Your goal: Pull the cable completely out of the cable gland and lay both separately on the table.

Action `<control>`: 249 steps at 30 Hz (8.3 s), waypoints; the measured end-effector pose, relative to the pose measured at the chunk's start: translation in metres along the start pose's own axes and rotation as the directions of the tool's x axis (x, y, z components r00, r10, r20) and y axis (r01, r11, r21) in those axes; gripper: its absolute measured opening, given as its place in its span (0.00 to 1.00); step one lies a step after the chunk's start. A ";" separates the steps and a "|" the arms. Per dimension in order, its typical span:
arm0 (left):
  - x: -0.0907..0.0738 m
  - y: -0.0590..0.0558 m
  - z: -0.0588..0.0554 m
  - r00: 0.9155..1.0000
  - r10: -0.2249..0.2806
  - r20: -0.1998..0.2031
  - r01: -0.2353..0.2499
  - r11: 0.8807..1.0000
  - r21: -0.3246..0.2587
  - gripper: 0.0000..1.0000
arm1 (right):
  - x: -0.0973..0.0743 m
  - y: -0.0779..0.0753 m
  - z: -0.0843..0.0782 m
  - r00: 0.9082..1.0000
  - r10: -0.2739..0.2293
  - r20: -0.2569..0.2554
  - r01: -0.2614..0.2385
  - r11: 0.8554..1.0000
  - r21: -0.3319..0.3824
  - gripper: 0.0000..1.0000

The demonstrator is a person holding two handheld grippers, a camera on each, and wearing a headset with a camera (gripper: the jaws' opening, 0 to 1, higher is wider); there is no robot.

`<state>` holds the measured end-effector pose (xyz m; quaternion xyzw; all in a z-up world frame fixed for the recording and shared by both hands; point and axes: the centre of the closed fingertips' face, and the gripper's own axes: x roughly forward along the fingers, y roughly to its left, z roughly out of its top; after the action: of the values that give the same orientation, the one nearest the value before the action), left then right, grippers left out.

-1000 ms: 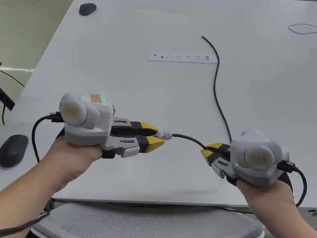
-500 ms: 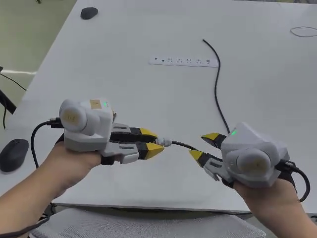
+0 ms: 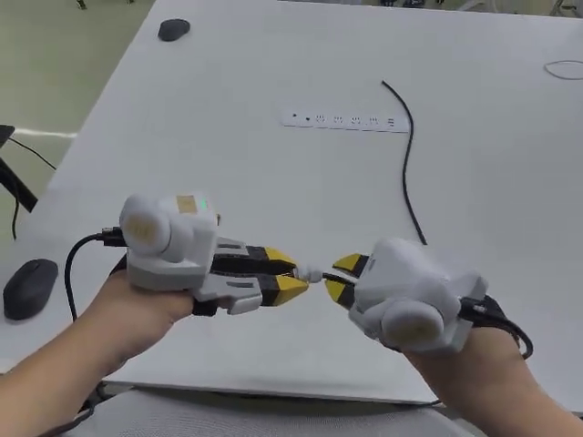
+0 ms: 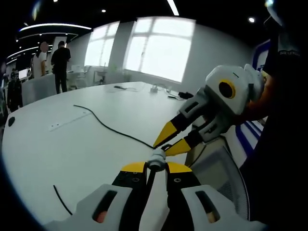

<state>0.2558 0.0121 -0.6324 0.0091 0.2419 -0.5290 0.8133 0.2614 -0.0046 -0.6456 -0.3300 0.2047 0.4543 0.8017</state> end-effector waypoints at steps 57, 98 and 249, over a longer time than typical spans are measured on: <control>0.010 0.001 0.016 0.999 0.005 0.041 -0.005 1.000 0.018 0.15 | 0.001 -0.049 -0.116 0.991 -0.098 -0.089 0.132 0.748 0.651 0.00; 0.008 0.004 0.013 0.999 0.034 0.006 -0.034 0.999 0.008 0.15 | -0.015 -0.039 -0.068 0.997 -0.070 0.026 0.054 0.920 0.389 0.21; 0.008 0.001 0.004 0.999 0.034 -0.006 -0.034 0.999 0.024 0.15 | 0.000 -0.006 -0.002 0.994 0.035 0.108 -0.042 0.997 0.064 0.00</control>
<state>0.2611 0.0047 -0.6324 0.0243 0.2380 -0.5180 0.8212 0.2667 -0.0080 -0.6450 -0.2743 0.1829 0.4798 0.8131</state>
